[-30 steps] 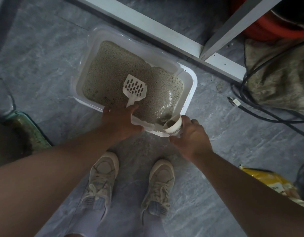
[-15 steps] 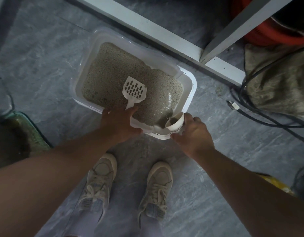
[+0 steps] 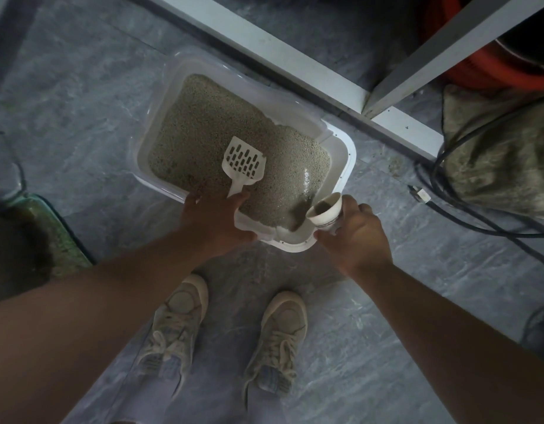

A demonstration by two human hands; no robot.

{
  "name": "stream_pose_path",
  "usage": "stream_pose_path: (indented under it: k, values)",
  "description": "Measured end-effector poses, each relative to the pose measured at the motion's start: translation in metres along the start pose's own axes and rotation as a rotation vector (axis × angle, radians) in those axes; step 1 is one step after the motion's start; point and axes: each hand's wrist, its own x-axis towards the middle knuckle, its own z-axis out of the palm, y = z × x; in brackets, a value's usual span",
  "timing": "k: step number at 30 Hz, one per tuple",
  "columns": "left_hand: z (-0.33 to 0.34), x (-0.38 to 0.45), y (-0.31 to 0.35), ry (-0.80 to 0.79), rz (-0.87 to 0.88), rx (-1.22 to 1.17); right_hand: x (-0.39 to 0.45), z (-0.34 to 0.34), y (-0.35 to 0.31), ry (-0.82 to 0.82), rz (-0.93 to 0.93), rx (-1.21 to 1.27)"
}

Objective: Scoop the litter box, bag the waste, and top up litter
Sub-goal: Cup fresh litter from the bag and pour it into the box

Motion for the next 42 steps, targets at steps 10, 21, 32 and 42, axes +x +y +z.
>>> stream_pose_path:
  k: [10,21,32,42]
  values:
    - [0.001,0.0,0.001,0.011,-0.001,-0.001,0.011,-0.006,-0.003,0.0,0.012,-0.021]
    - [0.005,0.001,-0.003,0.019,0.013,0.008,0.022,-0.009,-0.009,-0.021,-0.013,-0.084]
    - [0.005,0.0,-0.002,0.035,0.016,0.004,0.034,-0.021,-0.006,0.058,0.013,-0.028]
    - [0.006,0.0,-0.003,0.055,0.032,-0.001,0.035,-0.017,-0.009,0.052,-0.002,-0.029]
